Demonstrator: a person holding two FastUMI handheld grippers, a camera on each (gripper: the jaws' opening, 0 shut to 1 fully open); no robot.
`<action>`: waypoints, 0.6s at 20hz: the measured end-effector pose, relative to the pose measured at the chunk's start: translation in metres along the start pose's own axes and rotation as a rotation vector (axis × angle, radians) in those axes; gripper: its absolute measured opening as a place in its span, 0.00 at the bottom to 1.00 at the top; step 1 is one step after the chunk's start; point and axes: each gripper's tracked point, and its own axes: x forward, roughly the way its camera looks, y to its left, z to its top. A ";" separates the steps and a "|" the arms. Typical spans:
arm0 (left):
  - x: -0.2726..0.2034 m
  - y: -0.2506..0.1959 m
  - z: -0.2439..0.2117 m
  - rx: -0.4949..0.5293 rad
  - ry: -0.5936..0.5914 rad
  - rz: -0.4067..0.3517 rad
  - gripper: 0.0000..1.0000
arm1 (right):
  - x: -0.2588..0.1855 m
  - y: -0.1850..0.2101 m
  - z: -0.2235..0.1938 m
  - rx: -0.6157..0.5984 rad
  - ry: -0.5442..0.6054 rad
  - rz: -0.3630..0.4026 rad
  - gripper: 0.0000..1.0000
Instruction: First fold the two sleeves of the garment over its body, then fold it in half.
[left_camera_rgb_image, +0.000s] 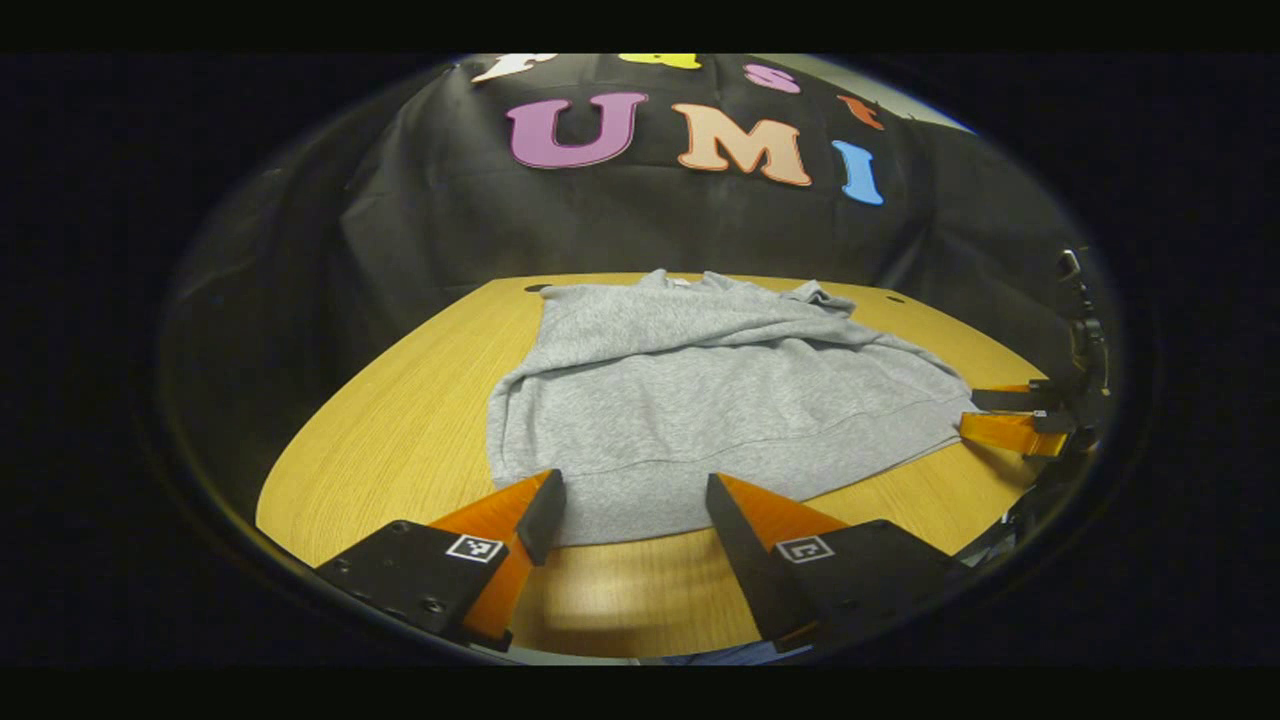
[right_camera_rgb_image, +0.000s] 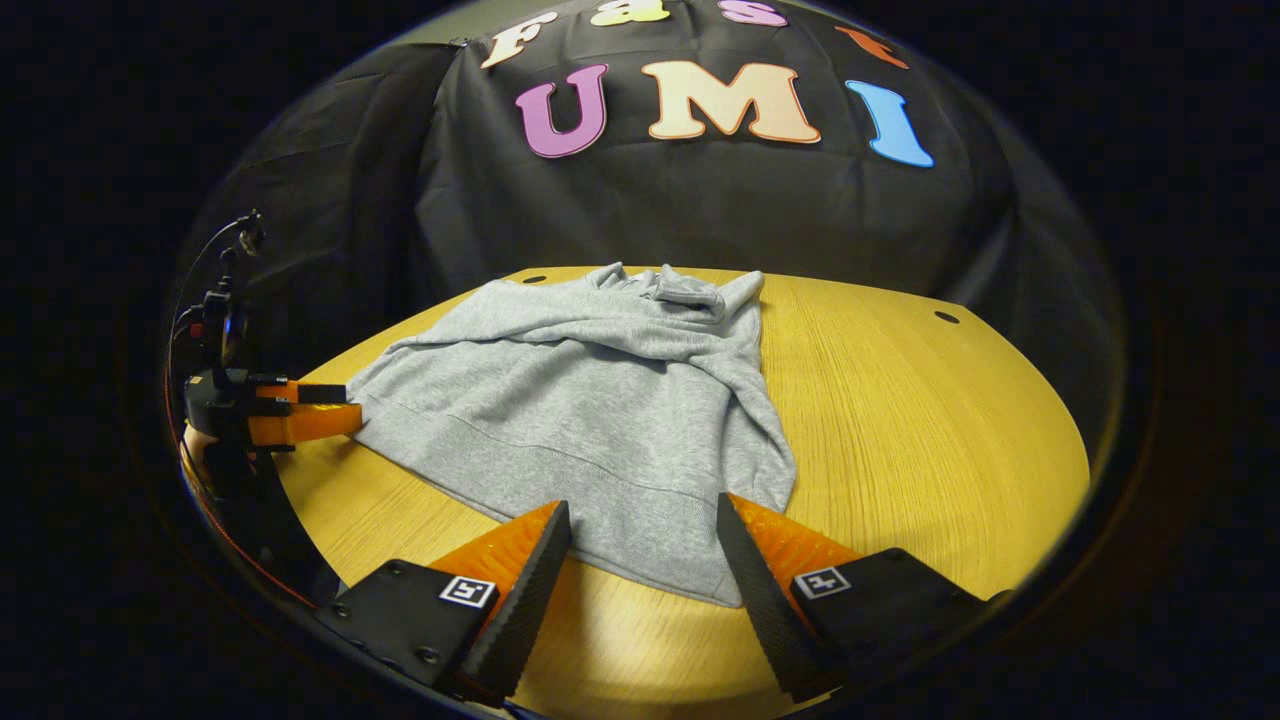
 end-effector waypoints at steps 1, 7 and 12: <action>-0.002 -0.005 0.001 -0.010 -0.010 -0.010 0.80 | 0.000 0.002 0.000 -0.002 0.000 0.002 0.89; -0.006 -0.022 -0.001 -0.100 -0.013 -0.076 0.20 | -0.005 0.015 -0.001 0.033 -0.022 0.049 0.40; -0.012 -0.026 -0.005 -0.163 -0.041 -0.096 0.01 | -0.010 0.016 -0.001 0.119 -0.030 0.059 0.15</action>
